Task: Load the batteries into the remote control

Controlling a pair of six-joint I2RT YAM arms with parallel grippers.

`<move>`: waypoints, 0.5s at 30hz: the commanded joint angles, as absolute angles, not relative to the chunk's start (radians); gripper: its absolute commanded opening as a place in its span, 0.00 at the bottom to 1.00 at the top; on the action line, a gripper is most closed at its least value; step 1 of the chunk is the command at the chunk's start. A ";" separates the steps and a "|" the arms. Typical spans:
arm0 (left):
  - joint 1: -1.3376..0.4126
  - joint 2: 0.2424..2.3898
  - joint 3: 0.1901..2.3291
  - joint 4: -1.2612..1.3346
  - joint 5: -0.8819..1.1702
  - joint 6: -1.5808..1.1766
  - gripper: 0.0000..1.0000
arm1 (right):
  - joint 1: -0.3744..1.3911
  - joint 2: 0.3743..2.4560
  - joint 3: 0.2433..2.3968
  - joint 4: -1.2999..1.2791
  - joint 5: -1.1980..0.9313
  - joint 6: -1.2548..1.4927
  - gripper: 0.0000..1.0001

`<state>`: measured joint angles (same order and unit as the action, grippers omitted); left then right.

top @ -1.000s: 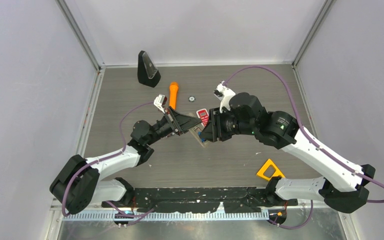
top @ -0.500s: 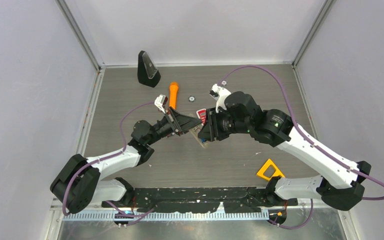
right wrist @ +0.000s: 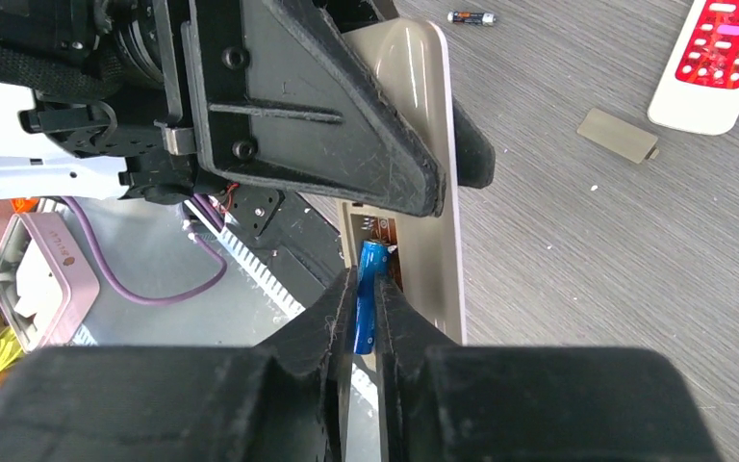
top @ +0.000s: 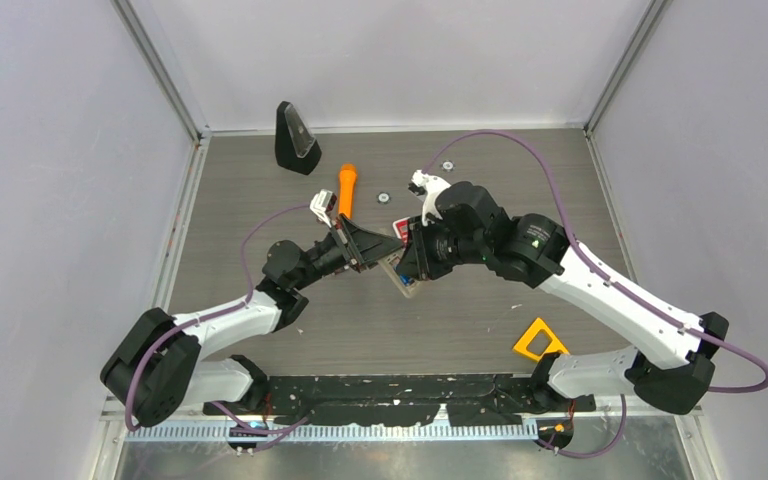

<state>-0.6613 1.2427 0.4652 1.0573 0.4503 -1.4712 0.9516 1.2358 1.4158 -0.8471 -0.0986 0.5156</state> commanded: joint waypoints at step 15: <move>-0.666 1.265 0.481 1.194 0.424 -1.593 0.00 | 0.955 1.241 1.450 -0.790 -0.036 0.524 0.28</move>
